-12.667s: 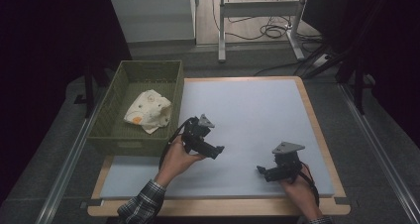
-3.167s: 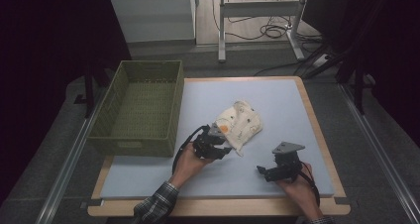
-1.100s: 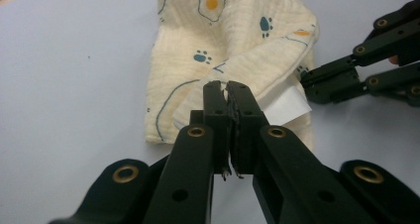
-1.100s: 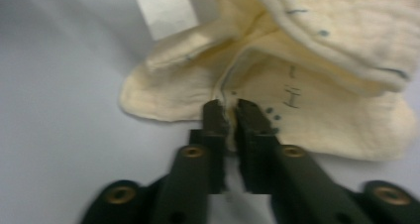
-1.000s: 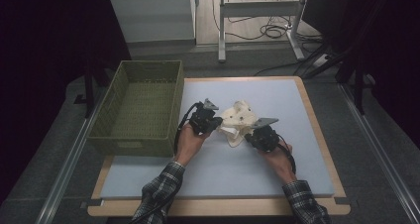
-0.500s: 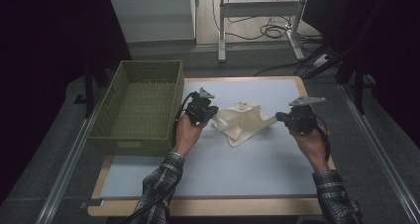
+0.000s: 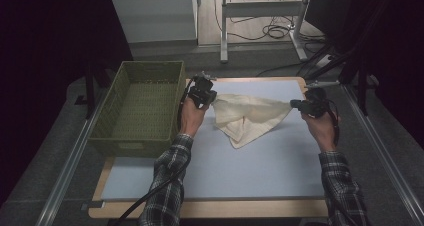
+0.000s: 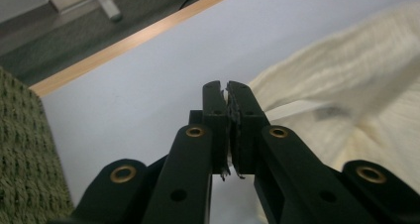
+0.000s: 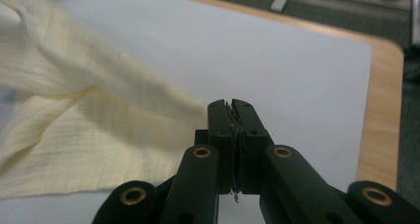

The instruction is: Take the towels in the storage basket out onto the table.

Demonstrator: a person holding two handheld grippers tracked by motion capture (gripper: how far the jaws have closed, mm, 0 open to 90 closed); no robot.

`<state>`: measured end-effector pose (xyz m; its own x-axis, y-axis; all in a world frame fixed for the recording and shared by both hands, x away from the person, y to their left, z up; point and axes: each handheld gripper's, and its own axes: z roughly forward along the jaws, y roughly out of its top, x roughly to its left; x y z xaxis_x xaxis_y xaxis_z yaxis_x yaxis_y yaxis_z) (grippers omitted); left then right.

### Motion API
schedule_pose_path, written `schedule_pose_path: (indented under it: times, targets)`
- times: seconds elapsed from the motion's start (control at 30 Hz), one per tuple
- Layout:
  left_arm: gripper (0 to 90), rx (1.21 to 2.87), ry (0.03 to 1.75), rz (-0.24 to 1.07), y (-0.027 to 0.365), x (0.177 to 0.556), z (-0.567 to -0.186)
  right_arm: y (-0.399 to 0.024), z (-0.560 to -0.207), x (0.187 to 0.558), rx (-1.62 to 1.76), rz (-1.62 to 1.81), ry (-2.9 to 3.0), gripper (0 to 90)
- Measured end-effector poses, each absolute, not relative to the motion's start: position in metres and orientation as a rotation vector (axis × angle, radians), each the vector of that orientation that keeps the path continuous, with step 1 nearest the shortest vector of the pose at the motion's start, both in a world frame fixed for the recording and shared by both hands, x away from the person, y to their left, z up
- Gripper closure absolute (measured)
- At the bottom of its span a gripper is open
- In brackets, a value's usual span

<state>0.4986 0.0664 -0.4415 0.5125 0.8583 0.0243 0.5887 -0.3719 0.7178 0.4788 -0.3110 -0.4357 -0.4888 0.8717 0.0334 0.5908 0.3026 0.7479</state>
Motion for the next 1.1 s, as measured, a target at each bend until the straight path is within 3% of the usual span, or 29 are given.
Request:
schedule_pose_path:
  times: [0.03,0.2,0.43,0.67,0.83,0.97,1.1]
  targets:
    - [74.5,2.105,1.194,0.54,0.064,0.502,-0.446,-0.313,-0.443,0.485,1.359,0.994,2.198,84.7]
    - [62.6,2.131,1.178,0.546,0.061,0.498,-0.452,-0.317,-0.45,0.48,1.343,1.034,2.226,79.1]
    - [61.0,2.132,1.067,0.425,0.055,0.465,-0.453,-0.312,-0.453,0.446,1.239,1.072,2.275,71.6]
    - [60.0,2.133,0.936,0.258,0.041,0.428,-0.473,-0.281,-0.478,0.42,1.12,1.093,2.409,73.3]
    - [53.2,2.168,0.859,0.191,0.024,0.416,-0.492,-0.251,-0.499,0.412,1.051,1.123,2.49,73.8]
    - [47.1,2.203,0.828,0.194,0.013,0.414,-0.5,-0.229,-0.509,0.408,0.997,1.135,2.521,71.8]
    - [47.8,2.249,0.828,0.23,0.001,0.415,-0.513,-0.213,-0.515,0.408,0.968,1.144,2.527,65.4]
